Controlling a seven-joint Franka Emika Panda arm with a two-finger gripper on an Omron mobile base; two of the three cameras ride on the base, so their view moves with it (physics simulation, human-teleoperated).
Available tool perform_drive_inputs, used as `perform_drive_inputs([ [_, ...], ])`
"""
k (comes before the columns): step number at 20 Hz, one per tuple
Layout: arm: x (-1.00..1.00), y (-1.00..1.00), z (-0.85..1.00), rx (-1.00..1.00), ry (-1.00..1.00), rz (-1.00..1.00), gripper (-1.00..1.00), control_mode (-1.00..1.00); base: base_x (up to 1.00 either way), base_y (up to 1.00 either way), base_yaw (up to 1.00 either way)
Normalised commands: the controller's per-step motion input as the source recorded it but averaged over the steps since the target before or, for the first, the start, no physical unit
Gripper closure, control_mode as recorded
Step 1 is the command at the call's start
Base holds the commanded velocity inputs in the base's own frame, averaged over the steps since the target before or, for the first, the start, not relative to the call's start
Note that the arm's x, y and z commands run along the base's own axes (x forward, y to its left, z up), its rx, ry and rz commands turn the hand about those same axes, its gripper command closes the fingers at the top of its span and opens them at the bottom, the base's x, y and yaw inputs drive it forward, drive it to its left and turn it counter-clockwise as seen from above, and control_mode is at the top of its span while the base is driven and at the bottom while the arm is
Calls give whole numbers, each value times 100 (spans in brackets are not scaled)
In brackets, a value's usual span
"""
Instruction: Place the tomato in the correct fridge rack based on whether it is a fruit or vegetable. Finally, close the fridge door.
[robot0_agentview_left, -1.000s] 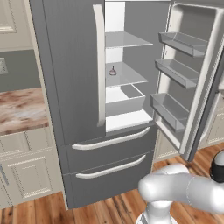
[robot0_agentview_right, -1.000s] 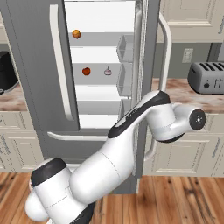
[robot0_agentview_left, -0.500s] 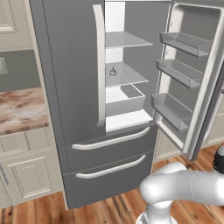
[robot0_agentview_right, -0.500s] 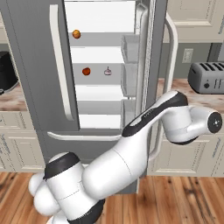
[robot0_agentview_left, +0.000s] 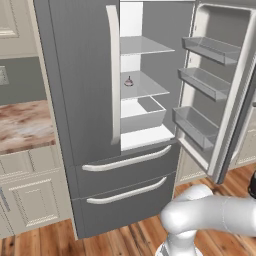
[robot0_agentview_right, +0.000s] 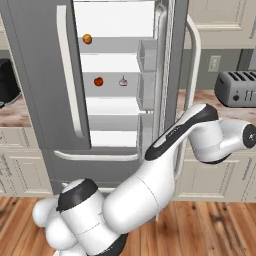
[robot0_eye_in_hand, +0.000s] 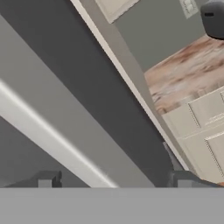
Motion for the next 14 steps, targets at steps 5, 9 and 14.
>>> perform_drive_inputs([
  [5,59,97,-7,0,0,-1,-100,-100,0,0,0],
  [9,47,100,-8,0,0,0,-100,-100,0,0,0],
  [14,62,100,-1,0,0,0,-100,-100,0,0,0],
])
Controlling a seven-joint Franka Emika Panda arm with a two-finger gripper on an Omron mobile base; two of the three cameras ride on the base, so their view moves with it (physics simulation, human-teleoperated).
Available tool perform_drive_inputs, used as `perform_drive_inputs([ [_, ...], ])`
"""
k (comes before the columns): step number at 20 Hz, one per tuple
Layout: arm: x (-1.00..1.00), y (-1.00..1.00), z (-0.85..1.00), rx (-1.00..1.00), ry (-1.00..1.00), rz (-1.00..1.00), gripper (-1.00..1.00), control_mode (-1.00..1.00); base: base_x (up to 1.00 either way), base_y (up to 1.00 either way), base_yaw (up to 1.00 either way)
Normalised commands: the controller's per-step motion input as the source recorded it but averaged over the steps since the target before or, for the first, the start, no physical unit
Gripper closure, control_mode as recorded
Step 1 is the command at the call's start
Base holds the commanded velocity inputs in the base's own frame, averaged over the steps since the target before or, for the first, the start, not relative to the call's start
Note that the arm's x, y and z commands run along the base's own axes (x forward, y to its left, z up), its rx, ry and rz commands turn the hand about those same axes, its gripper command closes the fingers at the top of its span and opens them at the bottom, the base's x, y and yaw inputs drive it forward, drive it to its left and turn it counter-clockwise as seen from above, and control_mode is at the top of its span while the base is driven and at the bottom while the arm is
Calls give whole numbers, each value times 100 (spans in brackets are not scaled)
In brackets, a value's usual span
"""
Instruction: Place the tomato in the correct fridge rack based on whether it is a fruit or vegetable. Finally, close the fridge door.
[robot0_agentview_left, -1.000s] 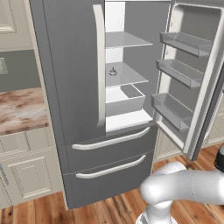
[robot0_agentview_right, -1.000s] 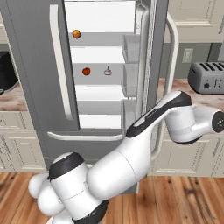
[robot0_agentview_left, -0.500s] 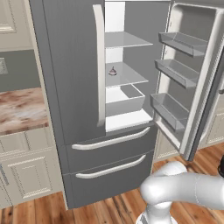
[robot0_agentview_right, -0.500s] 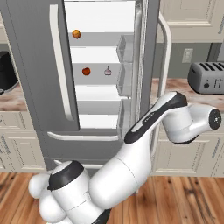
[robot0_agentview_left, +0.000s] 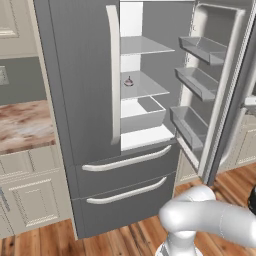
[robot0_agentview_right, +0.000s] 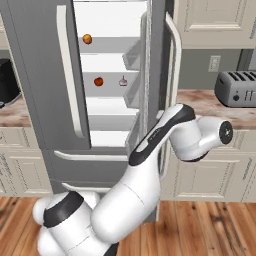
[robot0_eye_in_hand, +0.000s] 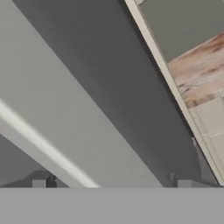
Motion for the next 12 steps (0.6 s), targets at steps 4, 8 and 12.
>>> perform_drive_inputs([
  [4,68,100,0,0,-2,0,-100,-100,0,0,0],
  [8,64,100,0,0,-5,0,-100,-100,0,0,0],
  [12,60,100,0,0,-6,0,-100,-100,0,0,0],
])
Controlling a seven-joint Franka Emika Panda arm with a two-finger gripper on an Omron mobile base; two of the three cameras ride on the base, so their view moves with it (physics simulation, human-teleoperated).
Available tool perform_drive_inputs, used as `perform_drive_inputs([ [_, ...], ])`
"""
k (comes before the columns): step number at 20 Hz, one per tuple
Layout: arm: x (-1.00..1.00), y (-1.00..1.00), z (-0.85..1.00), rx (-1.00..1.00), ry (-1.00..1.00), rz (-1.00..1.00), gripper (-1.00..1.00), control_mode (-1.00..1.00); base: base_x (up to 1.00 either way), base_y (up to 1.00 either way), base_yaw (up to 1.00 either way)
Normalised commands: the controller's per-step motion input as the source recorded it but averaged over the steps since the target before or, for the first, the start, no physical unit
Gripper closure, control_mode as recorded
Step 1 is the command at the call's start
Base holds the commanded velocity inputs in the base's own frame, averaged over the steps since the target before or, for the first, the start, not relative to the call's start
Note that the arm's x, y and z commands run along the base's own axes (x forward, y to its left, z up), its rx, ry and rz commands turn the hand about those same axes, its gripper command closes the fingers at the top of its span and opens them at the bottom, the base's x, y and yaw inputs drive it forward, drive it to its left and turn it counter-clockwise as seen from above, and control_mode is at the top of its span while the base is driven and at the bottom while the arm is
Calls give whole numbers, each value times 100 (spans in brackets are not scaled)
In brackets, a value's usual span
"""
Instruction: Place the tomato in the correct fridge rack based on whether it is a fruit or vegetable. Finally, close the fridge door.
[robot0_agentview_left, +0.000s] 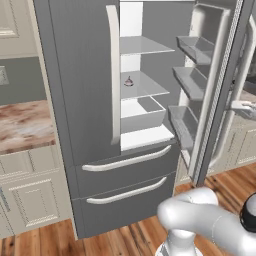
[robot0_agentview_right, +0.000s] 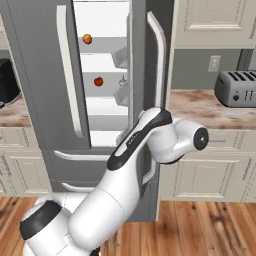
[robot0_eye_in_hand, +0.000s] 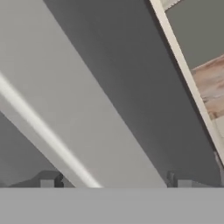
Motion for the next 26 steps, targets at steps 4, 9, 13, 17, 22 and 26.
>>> perform_drive_inputs([
  [4,59,100,0,0,-8,0,-100,-100,0,0,0],
  [9,51,100,0,-1,-9,-1,-100,-100,0,0,0],
  [13,45,100,0,-1,-5,0,-100,-100,0,0,0],
  [17,43,100,0,0,-5,0,-100,-100,0,0,0],
  [22,45,91,8,-5,-2,-1,-100,-100,0,0,0],
  [26,62,62,16,-6,0,-11,-100,-100,0,0,0],
])
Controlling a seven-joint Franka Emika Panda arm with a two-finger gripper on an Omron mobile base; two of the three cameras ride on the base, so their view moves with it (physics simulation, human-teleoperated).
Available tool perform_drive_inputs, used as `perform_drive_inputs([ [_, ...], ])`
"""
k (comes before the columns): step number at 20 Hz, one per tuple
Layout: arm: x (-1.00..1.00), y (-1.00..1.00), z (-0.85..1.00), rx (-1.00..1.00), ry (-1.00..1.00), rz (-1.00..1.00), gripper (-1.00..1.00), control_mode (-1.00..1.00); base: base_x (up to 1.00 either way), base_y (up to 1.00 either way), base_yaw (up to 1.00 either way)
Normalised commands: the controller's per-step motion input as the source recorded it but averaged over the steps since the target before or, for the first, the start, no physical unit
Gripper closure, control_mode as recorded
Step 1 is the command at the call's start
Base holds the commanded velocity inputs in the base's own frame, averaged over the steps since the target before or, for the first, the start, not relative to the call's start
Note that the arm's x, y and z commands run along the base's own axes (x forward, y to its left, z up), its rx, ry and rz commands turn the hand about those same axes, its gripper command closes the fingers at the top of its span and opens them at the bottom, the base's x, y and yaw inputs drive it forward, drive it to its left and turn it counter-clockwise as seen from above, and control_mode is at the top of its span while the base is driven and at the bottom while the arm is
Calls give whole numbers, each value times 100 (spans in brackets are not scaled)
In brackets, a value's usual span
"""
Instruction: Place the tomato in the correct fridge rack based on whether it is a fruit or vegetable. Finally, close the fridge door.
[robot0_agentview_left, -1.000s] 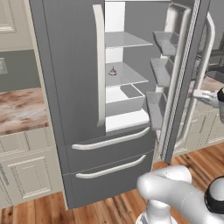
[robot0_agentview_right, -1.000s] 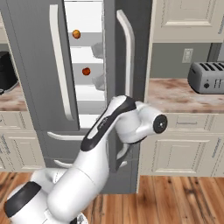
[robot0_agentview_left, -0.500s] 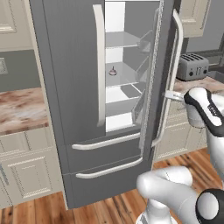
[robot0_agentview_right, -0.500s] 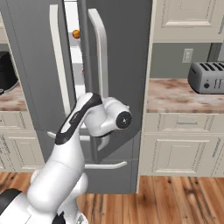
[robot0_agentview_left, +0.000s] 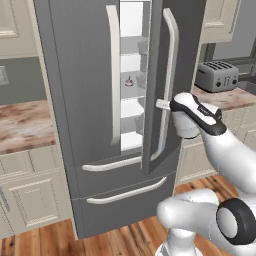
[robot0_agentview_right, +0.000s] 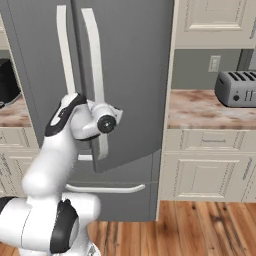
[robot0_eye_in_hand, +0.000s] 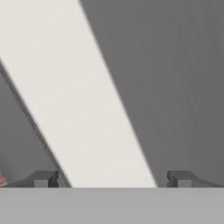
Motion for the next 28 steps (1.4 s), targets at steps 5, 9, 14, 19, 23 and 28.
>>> perform_drive_inputs([
  [5,73,42,10,0,0,-18,-100,-100,0,0,0],
  [9,69,36,13,0,0,-17,-100,-100,0,0,0],
  [14,62,12,28,7,0,-8,-100,-100,0,0,0],
  [19,82,0,27,13,1,0,-100,-100,0,0,0],
  [23,98,3,5,8,2,0,-100,-100,0,0,0],
  [28,73,0,0,0,7,0,-100,-100,0,0,0],
])
